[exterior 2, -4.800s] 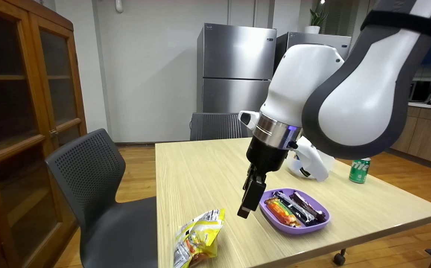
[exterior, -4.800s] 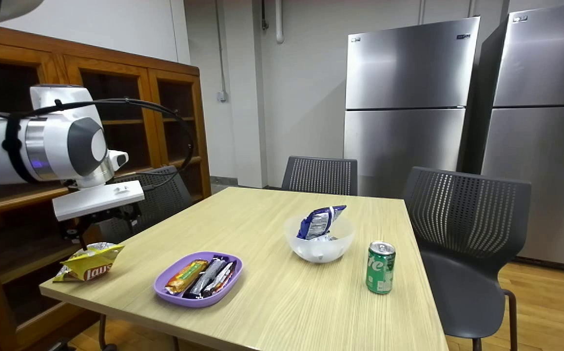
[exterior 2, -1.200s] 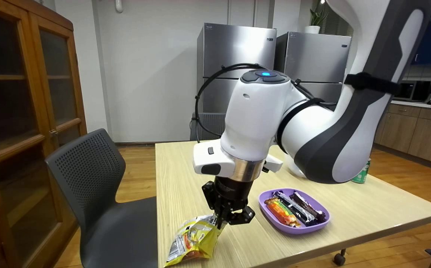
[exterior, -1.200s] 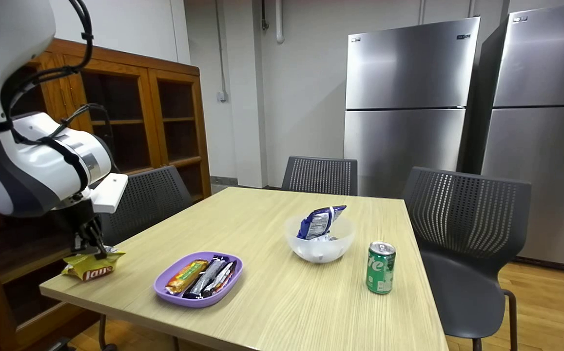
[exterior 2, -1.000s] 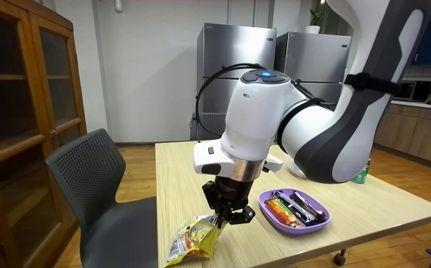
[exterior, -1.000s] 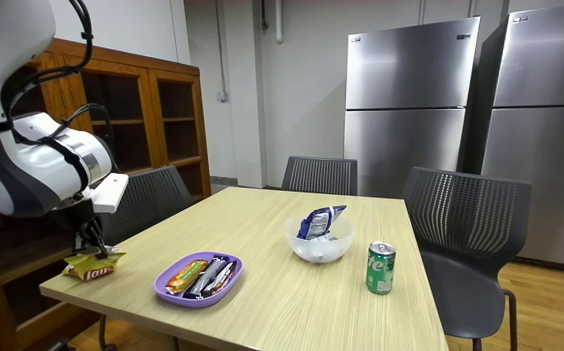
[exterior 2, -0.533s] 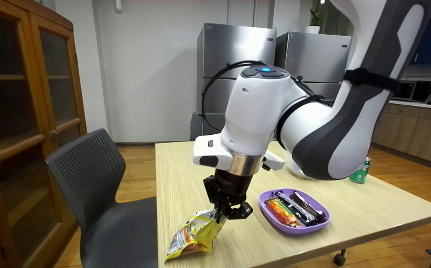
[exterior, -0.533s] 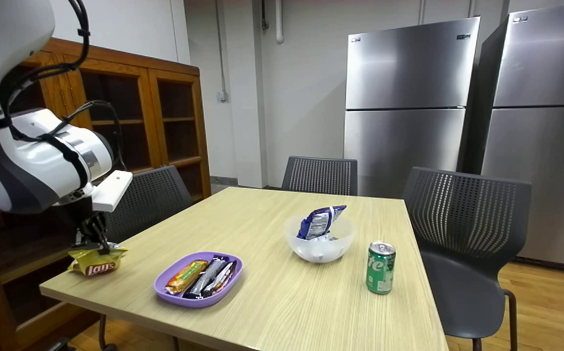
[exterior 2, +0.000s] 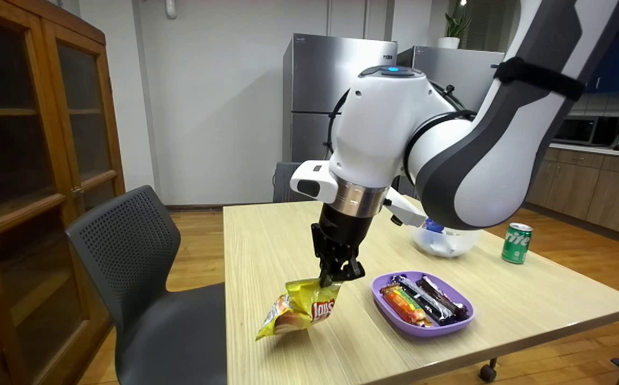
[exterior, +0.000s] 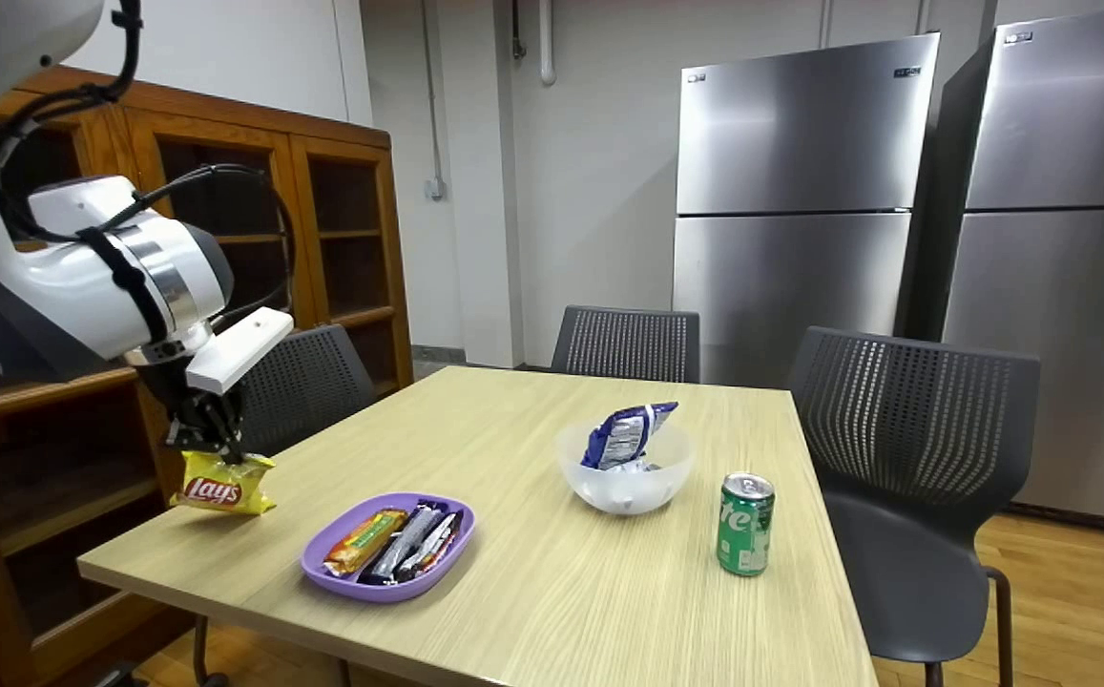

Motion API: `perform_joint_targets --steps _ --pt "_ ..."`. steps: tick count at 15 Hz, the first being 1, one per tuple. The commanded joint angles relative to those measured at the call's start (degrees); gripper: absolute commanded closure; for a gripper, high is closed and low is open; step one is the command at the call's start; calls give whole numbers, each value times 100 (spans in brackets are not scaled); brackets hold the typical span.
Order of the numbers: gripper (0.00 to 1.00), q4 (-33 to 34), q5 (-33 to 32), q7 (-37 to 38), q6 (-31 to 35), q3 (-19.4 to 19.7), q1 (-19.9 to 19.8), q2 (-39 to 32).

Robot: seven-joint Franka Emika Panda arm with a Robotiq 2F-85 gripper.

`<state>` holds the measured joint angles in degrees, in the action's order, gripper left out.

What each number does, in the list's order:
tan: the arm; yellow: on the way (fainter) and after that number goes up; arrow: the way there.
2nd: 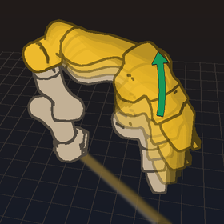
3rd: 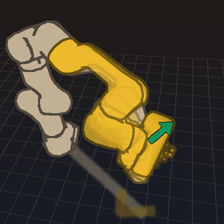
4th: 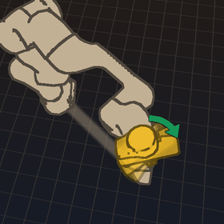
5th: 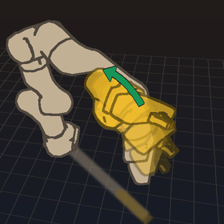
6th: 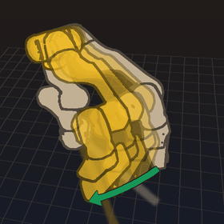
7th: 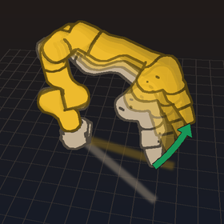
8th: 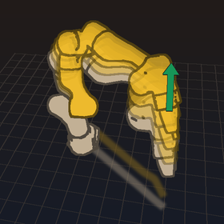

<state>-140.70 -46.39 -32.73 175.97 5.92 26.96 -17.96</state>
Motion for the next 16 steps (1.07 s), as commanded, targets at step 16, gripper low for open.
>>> perform_joint_targets --steps 16 --pt "100 128 2332 234 -1578 -993 -2070 1155"
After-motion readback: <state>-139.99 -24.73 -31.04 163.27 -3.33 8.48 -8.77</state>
